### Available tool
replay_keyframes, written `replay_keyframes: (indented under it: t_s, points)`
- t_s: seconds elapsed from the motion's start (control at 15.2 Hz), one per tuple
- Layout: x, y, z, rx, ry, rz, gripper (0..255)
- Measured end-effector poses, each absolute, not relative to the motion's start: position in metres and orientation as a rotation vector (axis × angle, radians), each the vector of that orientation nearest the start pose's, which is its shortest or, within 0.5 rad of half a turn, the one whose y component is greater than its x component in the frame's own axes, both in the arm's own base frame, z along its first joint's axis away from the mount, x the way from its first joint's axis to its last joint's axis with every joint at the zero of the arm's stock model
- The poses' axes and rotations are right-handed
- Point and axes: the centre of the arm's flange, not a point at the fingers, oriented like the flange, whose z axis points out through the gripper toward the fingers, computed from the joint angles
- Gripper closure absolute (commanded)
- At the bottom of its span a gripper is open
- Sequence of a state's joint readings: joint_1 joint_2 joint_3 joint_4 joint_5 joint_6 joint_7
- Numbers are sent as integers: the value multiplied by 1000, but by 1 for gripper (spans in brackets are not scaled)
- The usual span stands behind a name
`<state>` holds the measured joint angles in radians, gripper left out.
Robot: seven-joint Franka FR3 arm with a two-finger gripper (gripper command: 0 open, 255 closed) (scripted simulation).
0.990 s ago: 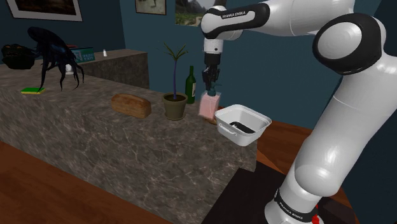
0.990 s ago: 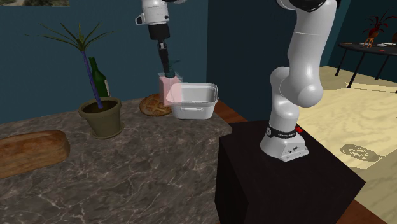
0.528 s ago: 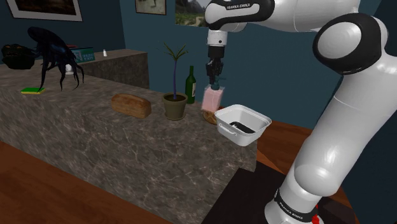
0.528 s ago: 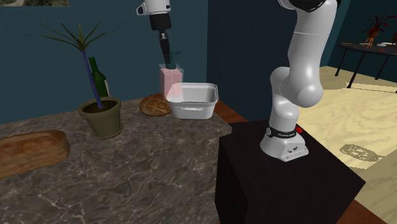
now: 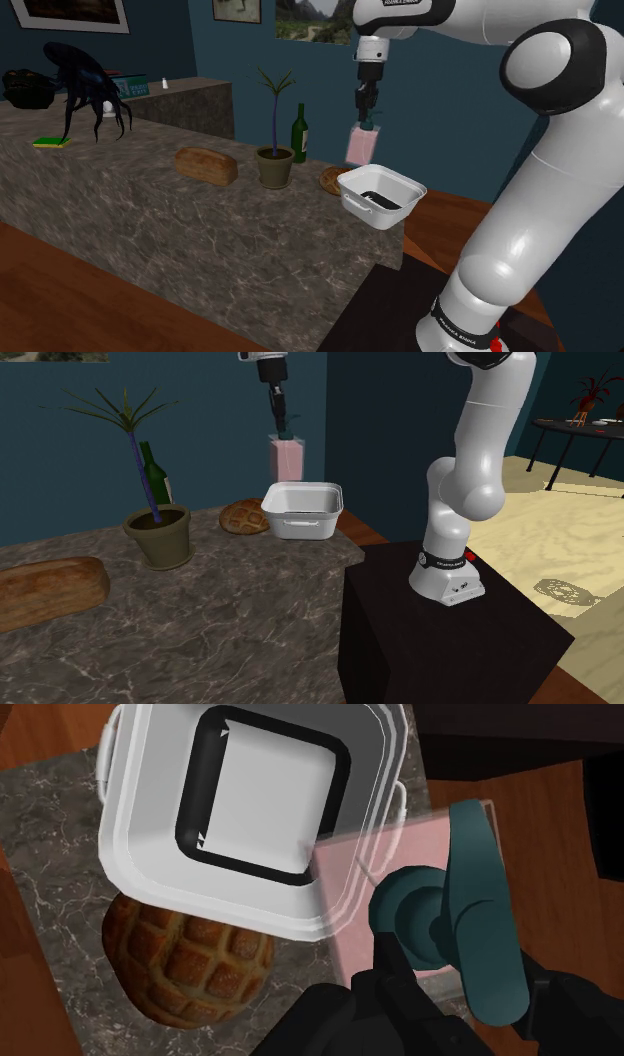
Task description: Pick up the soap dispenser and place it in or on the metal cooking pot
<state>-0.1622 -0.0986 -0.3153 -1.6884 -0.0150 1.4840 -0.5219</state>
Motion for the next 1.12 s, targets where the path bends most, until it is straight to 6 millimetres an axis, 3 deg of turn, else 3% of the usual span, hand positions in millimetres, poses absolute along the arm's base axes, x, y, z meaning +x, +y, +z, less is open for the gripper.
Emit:
replay_keyframes:
  t_s: [0.59, 1.12]
  points:
    - [393, -340, 643, -3071, -71, 138, 255]
    - [388, -349, 610, -3071, -74, 139, 255]
